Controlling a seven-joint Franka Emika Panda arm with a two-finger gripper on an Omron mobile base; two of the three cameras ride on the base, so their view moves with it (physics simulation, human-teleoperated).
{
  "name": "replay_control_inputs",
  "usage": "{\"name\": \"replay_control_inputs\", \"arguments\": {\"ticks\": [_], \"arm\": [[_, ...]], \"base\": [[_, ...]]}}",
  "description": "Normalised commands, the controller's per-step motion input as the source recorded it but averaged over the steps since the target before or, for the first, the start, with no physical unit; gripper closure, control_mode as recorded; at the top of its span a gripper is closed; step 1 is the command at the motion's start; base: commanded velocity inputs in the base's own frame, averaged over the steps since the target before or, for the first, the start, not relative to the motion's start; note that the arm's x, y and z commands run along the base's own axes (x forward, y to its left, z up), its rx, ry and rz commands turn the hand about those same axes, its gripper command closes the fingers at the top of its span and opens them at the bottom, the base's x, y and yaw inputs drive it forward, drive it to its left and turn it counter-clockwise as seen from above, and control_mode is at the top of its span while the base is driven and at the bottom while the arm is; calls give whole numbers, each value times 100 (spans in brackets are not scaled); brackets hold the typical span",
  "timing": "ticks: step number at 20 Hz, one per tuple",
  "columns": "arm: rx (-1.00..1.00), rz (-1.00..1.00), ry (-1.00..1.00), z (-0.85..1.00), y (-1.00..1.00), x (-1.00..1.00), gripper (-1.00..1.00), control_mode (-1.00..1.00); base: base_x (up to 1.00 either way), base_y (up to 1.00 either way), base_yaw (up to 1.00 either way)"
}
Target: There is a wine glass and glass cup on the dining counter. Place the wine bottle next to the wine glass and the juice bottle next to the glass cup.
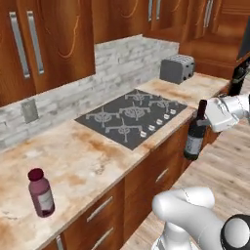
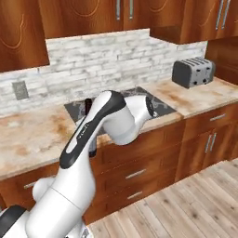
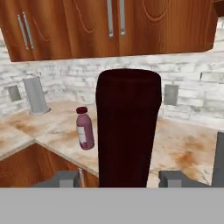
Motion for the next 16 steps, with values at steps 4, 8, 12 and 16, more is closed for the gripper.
{"name": "replay_control_inputs", "arguments": {"ticks": [4, 8, 12, 16], "arm": [[0, 0, 0, 0, 0, 0, 100, 100], [0, 0, 0, 0, 0, 0, 100, 100], [0, 0, 0, 0, 0, 0, 100, 100], [0, 0, 0, 0, 0, 0, 100, 100]], "base": [[0, 4, -98], [0, 4, -98], [0, 3, -97], [0, 0, -96]]}}
